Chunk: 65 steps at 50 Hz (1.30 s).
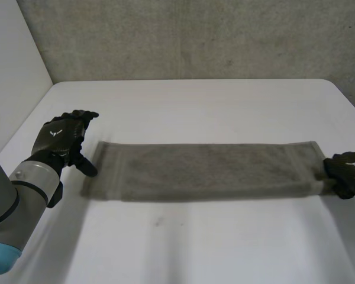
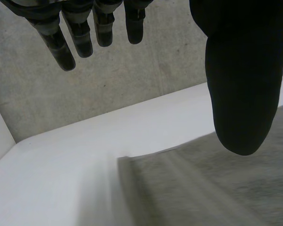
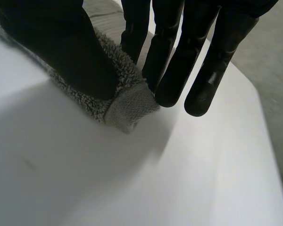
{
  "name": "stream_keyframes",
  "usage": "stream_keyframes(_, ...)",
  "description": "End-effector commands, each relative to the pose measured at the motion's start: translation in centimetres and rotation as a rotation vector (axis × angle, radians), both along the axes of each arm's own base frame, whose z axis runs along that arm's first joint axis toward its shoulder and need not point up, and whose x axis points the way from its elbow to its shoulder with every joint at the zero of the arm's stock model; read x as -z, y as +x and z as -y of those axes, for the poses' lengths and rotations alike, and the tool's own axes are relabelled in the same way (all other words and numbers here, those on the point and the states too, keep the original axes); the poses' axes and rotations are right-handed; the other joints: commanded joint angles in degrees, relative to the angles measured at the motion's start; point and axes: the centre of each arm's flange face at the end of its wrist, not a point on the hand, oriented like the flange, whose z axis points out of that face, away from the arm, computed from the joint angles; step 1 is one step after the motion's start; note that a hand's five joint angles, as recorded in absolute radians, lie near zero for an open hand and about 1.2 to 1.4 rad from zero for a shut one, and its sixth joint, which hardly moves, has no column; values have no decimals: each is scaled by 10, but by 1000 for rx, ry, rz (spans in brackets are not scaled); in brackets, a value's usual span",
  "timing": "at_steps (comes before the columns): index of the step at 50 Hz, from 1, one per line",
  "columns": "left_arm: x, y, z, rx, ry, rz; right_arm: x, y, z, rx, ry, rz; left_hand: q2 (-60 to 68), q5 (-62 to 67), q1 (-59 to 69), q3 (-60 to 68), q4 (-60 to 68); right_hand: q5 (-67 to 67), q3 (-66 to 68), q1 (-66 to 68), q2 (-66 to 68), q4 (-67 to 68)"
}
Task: Fold the towel.
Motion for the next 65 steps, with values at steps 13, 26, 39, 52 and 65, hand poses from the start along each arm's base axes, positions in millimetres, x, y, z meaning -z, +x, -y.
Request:
stream_keyframes(13,1,0,-1,1,2,6,-38,-102,45,315,-132,-244,5,-17,-2,1,3,149,124,254,128,117)
stream_keyframes(26,1,0,-2,1,1,8,-122,62,11,-88,-426,-90,5,-17,-2,1,3,149,124,254,128,117)
stream_keyframes(39,1,-1,-5,-7,2,12,-64,268,-122,-771,-405,-76,5,-17,-2,1,3,149,124,254,128,117)
stream_keyframes(52,2,-4,-6,3,2,12,3,292,-161,-900,-248,-115,5,-17,-2,1,3,-209,-233,-103,-229,-240)
stream_keyframes(65,-6,-36,-7,101,-38,-1,-72,230,-107,-532,-240,88,5,-17,-2,1,3,-551,-576,-446,-572,-583)
